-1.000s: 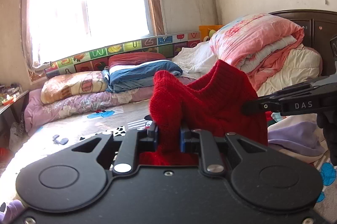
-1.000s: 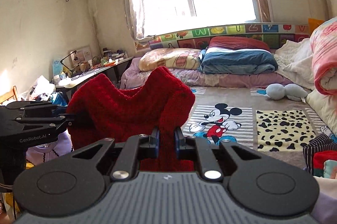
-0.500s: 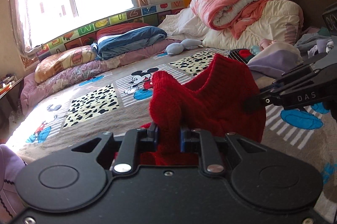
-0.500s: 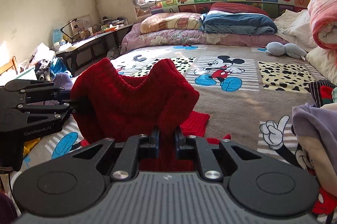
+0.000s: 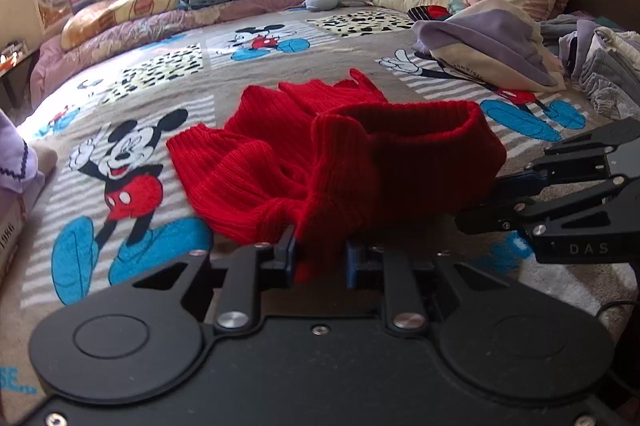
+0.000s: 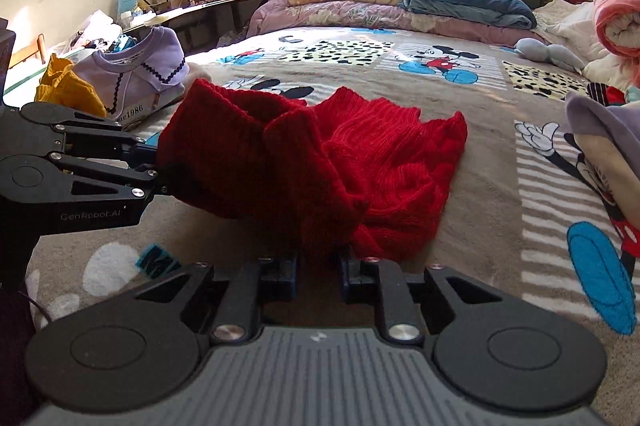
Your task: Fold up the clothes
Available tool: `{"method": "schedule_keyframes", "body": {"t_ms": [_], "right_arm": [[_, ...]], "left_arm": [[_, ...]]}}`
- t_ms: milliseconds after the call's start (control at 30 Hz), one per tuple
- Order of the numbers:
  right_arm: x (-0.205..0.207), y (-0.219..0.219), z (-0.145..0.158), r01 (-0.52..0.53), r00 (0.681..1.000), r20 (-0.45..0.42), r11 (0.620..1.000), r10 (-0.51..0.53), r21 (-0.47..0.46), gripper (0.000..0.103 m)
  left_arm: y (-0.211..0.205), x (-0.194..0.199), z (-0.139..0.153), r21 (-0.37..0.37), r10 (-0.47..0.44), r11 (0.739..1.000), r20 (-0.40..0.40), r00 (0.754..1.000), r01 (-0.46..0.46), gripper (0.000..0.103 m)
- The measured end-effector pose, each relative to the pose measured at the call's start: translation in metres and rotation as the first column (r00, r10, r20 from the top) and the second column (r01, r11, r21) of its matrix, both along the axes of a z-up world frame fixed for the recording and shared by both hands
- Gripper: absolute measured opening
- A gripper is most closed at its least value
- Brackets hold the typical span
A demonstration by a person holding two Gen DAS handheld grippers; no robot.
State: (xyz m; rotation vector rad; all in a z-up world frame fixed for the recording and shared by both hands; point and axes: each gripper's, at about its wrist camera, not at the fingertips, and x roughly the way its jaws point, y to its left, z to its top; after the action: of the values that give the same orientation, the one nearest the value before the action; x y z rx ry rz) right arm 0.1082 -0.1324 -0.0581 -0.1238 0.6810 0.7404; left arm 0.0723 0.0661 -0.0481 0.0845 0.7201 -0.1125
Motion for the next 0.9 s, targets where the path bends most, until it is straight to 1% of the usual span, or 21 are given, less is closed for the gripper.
{"method": "schedule_keyframes", "body": {"t_ms": [33, 67, 100, 133, 167, 200, 233, 267, 300, 333, 400, 433, 500, 567, 633, 667, 733, 767, 833, 900], "right_arm": [[-0.008, -0.002, -0.002, -0.003, 1.0, -0.005, 1.0, 0.003, 0.001, 0.037], [-0.015, -0.003, -0.003, -0.007, 1.0, -0.013, 1.0, 0.007, 0.003, 0.038], [-0.021, -0.005, -0.004, -0.014, 1.0, -0.027, 1.0, 0.014, 0.009, 0.038], [-0.027, -0.006, -0.004, -0.015, 0.999, -0.04, 1.0, 0.016, 0.015, 0.039], [-0.033, -0.01, -0.004, -0.015, 0.998, -0.053, 1.0, 0.017, 0.027, 0.039], [-0.039, -0.014, -0.002, -0.011, 0.998, -0.058, 0.999, 0.014, 0.042, 0.042], [-0.045, -0.018, -0.001, -0.007, 0.998, -0.062, 0.998, 0.01, 0.059, 0.047], [-0.051, -0.023, 0.001, -0.002, 0.998, -0.066, 0.997, 0.007, 0.075, 0.05], [-0.055, -0.03, 0.003, 0.015, 0.997, -0.077, 0.994, -0.007, 0.108, 0.055], [-0.059, -0.037, 0.003, 0.039, 0.995, -0.098, 0.988, -0.025, 0.148, 0.058], [-0.054, -0.053, 0.0, 0.12, 0.98, -0.187, 0.96, -0.074, 0.253, 0.058], [-0.051, -0.062, -0.002, 0.165, 0.968, -0.234, 0.939, -0.094, 0.302, 0.058], [-0.046, -0.078, -0.005, 0.257, 0.936, -0.33, 0.884, -0.126, 0.391, 0.059], [-0.037, -0.09, -0.009, 0.349, 0.899, -0.406, 0.829, -0.164, 0.437, 0.061], [-0.031, -0.093, -0.007, 0.4, 0.88, -0.432, 0.798, -0.197, 0.452, 0.061], [-0.026, -0.091, -0.005, 0.411, 0.877, -0.431, 0.795, -0.212, 0.446, 0.061], [-0.017, -0.08, -0.002, 0.407, 0.882, -0.412, 0.813, -0.229, 0.417, 0.061], [-0.012, -0.072, -0.001, 0.404, 0.884, -0.399, 0.826, -0.243, 0.392, 0.061], [-0.001, -0.059, -0.004, 0.405, 0.883, -0.395, 0.838, -0.255, 0.365, 0.061], [0.009, -0.051, -0.009, 0.425, 0.868, -0.422, 0.832, -0.262, 0.357, 0.061]], "left_arm": [[0.0, -0.006, -0.003, -0.024, 0.007, 1.0, -0.015, 1.0, -0.008, 0.031], [0.002, -0.012, -0.003, -0.058, 0.016, 0.998, -0.029, 0.999, -0.018, 0.034], [0.003, -0.017, -0.004, -0.092, 0.024, 0.995, -0.043, 0.999, -0.028, 0.043], [0.004, -0.023, -0.005, -0.126, 0.031, 0.991, -0.057, 0.998, -0.038, 0.055], [0.006, -0.029, -0.006, -0.16, 0.038, 0.986, -0.072, 0.997, -0.05, 0.06], [0.007, -0.035, -0.007, -0.193, 0.045, 0.979, -0.087, 0.995, -0.061, 0.067], [0.009, -0.04, -0.007, -0.226, 0.051, 0.971, -0.102, 0.994, -0.073, 0.073], [0.01, -0.046, -0.008, -0.259, 0.056, 0.962, -0.117, 0.992, -0.085, 0.074], [0.012, -0.05, -0.007, -0.293, 0.06, 0.951, -0.125, 0.99, -0.095, 0.074], [0.017, -0.052, -0.005, -0.334, 0.067, 0.936, -0.126, 0.99, -0.106, 0.075], [0.03, -0.054, 0.0, -0.433, 0.101, 0.889, -0.131, 0.986, -0.149, 0.077], [0.037, -0.055, 0.001, -0.488, 0.122, 0.855, -0.141, 0.983, -0.176, 0.079], [0.051, -0.06, 0.003, -0.596, 0.168, 0.768, -0.165, 0.972, -0.234, 0.081], [0.061, -0.066, 0.004, -0.676, 0.226, 0.678, -0.181, 0.957, -0.288, 0.082], [0.071, -0.07, -0.002, -0.74, 0.288, 0.578, -0.21, 0.934, -0.344, 0.082], [0.077, -0.071, -0.007, -0.767, 0.31, 0.528, -0.225, 0.924, -0.364, 0.082], [0.087, -0.067, -0.02, -0.803, 0.348, 0.437, -0.265, 0.899, -0.405, 0.082], [0.09, -0.063, -0.028, -0.813, 0.354, 0.4, -0.29, 0.889, -0.424, 0.082], [0.094, -0.057, -0.043, -0.829, 0.353, 0.33, -0.334, 0.874, -0.45, 0.081], [0.097, -0.054, -0.055, -0.857, 0.354, 0.256, -0.348, 0.868, -0.447, 0.081]]}}
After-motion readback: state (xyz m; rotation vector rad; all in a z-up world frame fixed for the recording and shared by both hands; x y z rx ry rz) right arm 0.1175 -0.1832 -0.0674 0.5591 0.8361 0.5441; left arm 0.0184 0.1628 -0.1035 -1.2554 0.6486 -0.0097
